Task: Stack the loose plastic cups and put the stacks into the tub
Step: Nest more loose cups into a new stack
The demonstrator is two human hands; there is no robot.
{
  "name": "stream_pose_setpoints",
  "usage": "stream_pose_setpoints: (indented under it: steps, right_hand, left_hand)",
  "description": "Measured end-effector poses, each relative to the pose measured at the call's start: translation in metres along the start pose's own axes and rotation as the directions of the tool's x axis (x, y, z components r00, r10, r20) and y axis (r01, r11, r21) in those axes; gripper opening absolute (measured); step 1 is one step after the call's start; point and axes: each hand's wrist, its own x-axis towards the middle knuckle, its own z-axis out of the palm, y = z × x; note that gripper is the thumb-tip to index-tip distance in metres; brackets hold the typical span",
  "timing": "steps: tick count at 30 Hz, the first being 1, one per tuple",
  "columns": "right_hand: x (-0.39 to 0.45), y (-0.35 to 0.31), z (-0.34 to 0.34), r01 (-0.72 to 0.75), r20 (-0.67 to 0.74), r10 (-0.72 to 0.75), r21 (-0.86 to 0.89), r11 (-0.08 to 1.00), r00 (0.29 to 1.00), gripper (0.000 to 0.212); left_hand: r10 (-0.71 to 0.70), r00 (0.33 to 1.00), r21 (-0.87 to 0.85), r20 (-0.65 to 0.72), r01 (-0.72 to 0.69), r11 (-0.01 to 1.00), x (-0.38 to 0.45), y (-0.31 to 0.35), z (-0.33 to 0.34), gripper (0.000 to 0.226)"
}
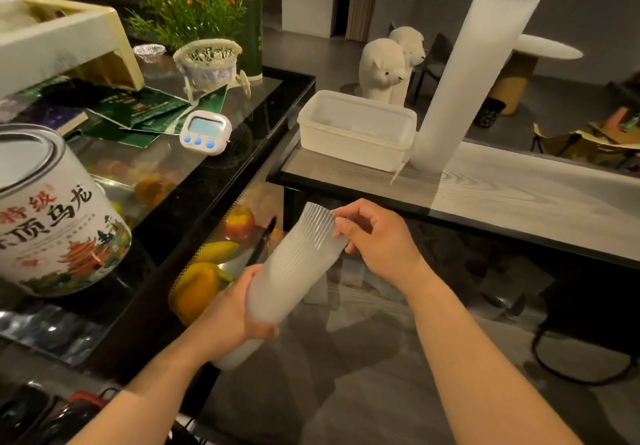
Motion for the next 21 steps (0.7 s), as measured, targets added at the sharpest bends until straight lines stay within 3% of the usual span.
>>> stream_pose_setpoints:
  steps: [7,12,15,18,21]
  right_hand:
    - [-0.003,-0.002,0.024,0.088,0.092,-0.073,-0.179,0.980,0.993,0.026]
    - [0.001,0.005,0.027,0.076,0.121,-0.046,-0.260,0.963,0.992,0.037]
    - [0.007,0.006,0.028,0.024,0.136,-0.021,-0.019,1.000,0.991,0.039]
    - [0.022,0.030,0.030,-0.095,-0.050,0.119,0.344,0.934,0.992,0.031]
    - [0.032,0.084,0.046,-0.384,-0.107,0.412,0.215,0.898,0.905,0.025]
  left_hand:
    - [-0.019,0.998,-0.100,-0.059,0.013,0.995,0.005,-0.002,-0.002,0.098]
    - [-0.073,0.994,-0.134,-0.075,0.062,0.989,0.008,-0.006,-0.001,0.100]
    - [-0.078,0.991,-0.170,-0.107,0.059,0.984,0.007,-0.008,0.001,0.098]
    - [-0.074,0.988,-0.138,-0.136,0.055,0.989,0.006,-0.005,0.004,0.102]
    - [-0.075,0.985,-0.092,-0.158,0.061,0.994,0.004,-0.004,0.005,0.108]
